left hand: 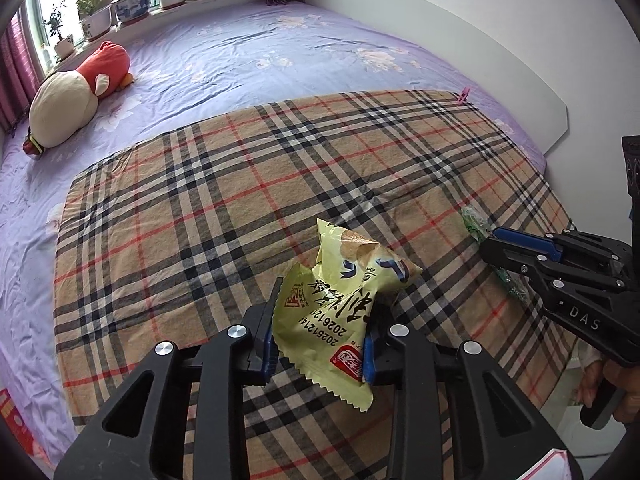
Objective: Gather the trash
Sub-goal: 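Lift the medicine packet with the right tool while the left tool holds the wrapper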
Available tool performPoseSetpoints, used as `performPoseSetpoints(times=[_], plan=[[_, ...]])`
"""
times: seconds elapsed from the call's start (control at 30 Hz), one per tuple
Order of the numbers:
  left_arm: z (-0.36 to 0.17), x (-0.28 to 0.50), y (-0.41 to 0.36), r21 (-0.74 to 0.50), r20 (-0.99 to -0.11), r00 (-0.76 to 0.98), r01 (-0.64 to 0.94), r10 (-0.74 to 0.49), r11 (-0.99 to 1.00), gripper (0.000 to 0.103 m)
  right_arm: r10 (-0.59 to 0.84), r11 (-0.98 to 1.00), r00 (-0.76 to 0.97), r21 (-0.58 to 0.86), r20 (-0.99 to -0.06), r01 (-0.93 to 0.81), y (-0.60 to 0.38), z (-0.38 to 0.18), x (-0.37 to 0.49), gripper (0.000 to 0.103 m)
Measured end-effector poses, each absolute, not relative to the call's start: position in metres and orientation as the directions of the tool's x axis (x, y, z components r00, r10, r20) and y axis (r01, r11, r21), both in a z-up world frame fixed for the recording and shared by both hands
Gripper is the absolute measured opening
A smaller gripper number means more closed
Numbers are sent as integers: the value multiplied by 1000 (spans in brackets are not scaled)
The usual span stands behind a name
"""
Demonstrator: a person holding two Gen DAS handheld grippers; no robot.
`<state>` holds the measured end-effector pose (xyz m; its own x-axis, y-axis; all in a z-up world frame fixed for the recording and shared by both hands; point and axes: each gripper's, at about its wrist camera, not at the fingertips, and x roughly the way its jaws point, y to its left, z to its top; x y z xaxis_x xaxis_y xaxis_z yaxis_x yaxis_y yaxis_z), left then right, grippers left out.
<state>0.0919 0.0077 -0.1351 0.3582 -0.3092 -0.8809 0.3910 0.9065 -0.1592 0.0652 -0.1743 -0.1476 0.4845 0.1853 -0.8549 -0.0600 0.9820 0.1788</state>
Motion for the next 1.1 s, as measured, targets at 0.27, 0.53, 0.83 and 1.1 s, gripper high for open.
performPoseSetpoints(times=[0.27, 0.53, 0.83, 1.1], plan=[[-118, 71, -13, -152, -871, 359, 451, -335, 880, 31, 249, 957, 516, 289, -820, -2, -202, -130, 36, 6], [-107, 62, -40, -150, -864, 352, 502, -360, 851, 31, 237, 948, 529, 314, -815, 59, -230, -122, 16, 5], [-112, 58, -51, -156, -868, 336, 513, -365, 844, 31, 143, 971, 505, 221, -851, 96, -244, -142, 17, 15], [-115, 55, -48, -151, -876, 327, 511, -354, 846, 31, 135, 980, 494, 189, -859, 61, -238, -155, 27, 24]])
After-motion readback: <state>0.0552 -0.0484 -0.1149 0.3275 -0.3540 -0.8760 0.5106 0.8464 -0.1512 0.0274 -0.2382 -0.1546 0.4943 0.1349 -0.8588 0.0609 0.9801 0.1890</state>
